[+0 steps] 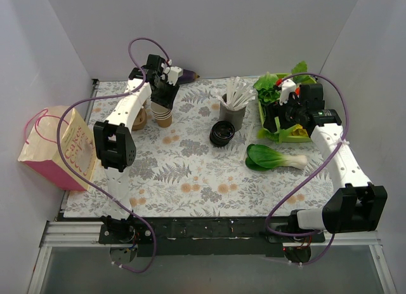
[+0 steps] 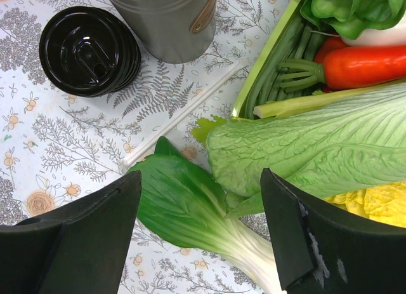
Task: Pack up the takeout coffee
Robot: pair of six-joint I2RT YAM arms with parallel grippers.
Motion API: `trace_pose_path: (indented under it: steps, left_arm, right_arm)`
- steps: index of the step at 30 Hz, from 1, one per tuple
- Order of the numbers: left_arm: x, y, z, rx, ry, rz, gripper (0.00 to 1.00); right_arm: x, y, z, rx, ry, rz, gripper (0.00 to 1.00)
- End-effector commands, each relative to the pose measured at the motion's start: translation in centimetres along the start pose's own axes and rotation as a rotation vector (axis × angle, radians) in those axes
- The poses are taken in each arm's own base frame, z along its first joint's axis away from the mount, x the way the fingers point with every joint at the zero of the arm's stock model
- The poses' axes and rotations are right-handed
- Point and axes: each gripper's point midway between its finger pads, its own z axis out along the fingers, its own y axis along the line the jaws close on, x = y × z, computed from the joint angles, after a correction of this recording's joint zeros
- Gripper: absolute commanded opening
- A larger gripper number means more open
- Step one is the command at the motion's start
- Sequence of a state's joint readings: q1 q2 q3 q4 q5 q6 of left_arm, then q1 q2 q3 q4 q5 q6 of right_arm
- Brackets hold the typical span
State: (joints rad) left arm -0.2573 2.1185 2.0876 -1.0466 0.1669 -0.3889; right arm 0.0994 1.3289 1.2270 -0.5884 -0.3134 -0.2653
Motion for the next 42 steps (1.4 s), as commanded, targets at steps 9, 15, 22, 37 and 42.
trace_pose_path:
  steps: [9,15,22,37,42]
  left_arm:
    - [-0.5,-0.3,-0.3,0.0,0.001,0.012,0.2]
    - [-0.2,-0.2,-0.1,-0.006,0.013,0.014,0.2]
    - [-0.3,-0.5,-0.3,-0.007,0.015,0.025,0.1]
    - [-1.9,0.4,-3.1,-0.111,-0.022,0.082,0.0]
    - [-2.3,1.0,-4.6,-0.18,-0.03,0.132,0.0]
  right_arm:
    - [-1.0,-0.2,-0.5,0.019,-0.047,-0.019,0.83]
    - [-0.9,-0.2,-0.4,0.016,-0.043,-0.016,0.83]
    - [-0.9,-0.2,-0.3,0.016,-0.04,-0.015,0.82]
    - [-0.9,-0.2,0.1,0.009,-0.047,-0.01,0.82]
    - [-0.7,-0.2,0.3,0.004,-0.045,-0.006,0.82]
